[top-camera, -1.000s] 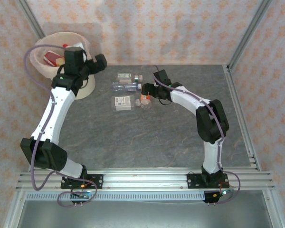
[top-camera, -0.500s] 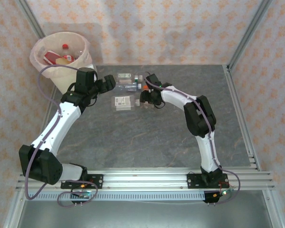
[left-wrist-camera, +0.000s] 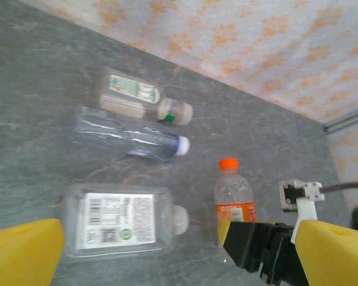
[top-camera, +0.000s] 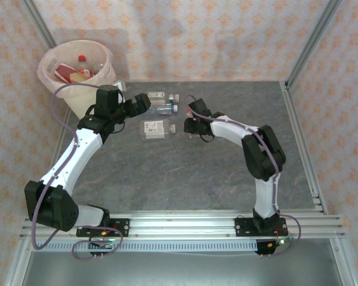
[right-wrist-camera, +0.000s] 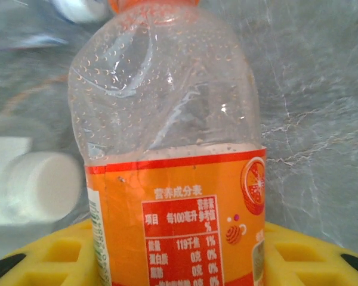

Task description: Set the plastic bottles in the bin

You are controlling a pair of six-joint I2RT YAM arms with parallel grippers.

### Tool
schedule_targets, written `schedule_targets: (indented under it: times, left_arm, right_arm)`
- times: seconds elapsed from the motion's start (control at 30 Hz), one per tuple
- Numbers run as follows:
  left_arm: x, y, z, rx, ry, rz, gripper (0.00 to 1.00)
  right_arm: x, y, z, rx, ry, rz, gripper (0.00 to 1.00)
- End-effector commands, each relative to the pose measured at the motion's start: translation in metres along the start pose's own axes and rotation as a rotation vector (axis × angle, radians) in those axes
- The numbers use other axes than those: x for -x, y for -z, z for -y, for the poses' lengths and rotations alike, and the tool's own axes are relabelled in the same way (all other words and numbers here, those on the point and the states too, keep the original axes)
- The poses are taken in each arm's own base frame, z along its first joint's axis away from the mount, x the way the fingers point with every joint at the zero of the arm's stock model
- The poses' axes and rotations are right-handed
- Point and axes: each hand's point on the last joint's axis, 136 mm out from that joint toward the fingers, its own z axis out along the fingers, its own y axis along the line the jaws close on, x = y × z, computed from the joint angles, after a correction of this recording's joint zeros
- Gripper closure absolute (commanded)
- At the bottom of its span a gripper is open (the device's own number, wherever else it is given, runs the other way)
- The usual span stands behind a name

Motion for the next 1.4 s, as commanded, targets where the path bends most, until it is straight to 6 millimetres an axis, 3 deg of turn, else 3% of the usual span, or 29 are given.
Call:
schedule_targets:
  times: [0.0, 0.27, 0.47, 0.67, 0.8, 0.97, 1.2, 1.37]
  left_arm:
    - [0.003, -0.004, 0.027, -0.155, 0.032, -0.003, 0.0]
    - [-0.006, -0.017, 0.072, -0.321, 0.048, -0.082, 0.0]
    - [-0.006, -0.023, 0.1, -0.395, 0.037, -0.107, 0.05]
    - [0.003, -0.043, 0.086, -0.272, 0.034, -0.105, 0.13]
    - [0.003, -0.052, 0.093, -0.29, 0.028, -0.13, 0.2]
    - [-0.009, -0.059, 0.091, -0.266, 0.013, -0.178, 0.31]
    - [-0.009, -0.053, 0.098, -0.294, -0.004, -0.187, 0.6]
    - [0.001, -0.049, 0.095, -0.248, -0.037, -0.164, 0.77]
  right_arm:
    - [0.053, 0.062, -0.042, 0.2, 0.086, 0.249, 0.56]
    - [0.046, 0.123, -0.093, 0.55, 0.195, 0.348, 0.56]
    - [0.036, 0.138, -0.119, 0.658, 0.278, 0.314, 0.56]
    - [0.027, 0.151, -0.136, 0.762, 0.32, 0.279, 0.55]
    - [0.023, 0.153, -0.142, 0.782, 0.34, 0.254, 0.55]
    - [0.03, 0.155, -0.143, 0.772, 0.312, 0.271, 0.55]
    - [0.031, 0.156, -0.146, 0.787, 0.311, 0.264, 0.54]
    - [0.035, 0.163, -0.145, 0.776, 0.305, 0.269, 0.41]
